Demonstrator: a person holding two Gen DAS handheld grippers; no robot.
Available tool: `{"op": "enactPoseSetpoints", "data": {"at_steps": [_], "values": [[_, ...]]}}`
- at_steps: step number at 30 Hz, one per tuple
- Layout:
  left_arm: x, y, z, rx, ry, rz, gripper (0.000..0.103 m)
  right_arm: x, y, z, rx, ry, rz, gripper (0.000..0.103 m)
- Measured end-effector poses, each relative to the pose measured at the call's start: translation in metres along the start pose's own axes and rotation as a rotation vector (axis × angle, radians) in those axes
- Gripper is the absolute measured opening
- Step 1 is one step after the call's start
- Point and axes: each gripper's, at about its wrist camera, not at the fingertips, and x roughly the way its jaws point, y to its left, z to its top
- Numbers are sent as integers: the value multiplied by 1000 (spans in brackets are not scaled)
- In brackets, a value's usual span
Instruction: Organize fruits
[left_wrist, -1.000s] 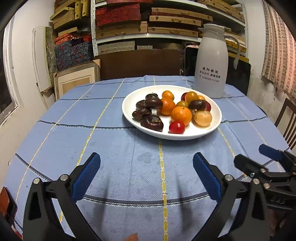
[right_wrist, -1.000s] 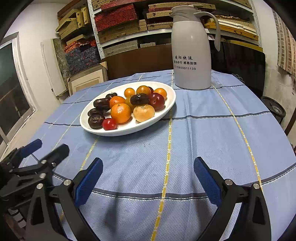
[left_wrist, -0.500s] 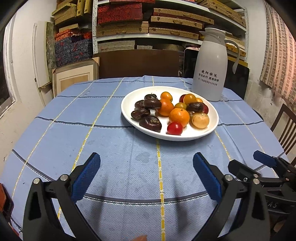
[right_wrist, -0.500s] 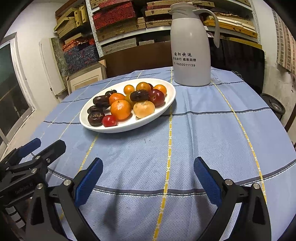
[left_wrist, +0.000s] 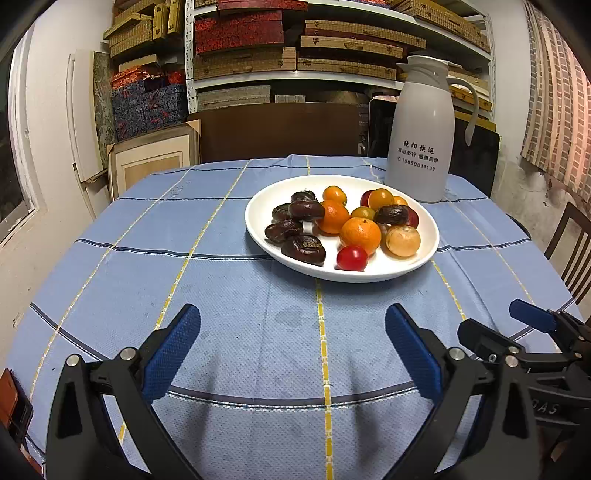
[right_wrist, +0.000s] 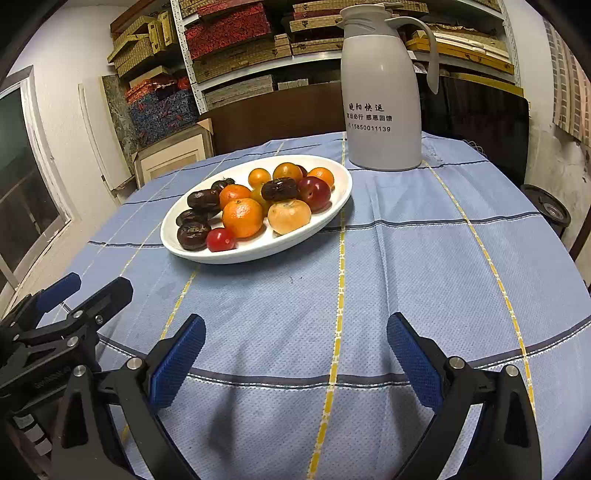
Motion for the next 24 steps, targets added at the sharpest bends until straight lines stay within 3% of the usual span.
{"op": "enactPoseSetpoints", "data": {"at_steps": [19, 24], "values": [[2, -3, -2, 12, -10, 8, 98, -1, 1, -1, -1, -2, 0, 99], [3, -2, -1, 2, 18, -8, 98, -1, 2, -1, -1, -5, 1, 99]]}}
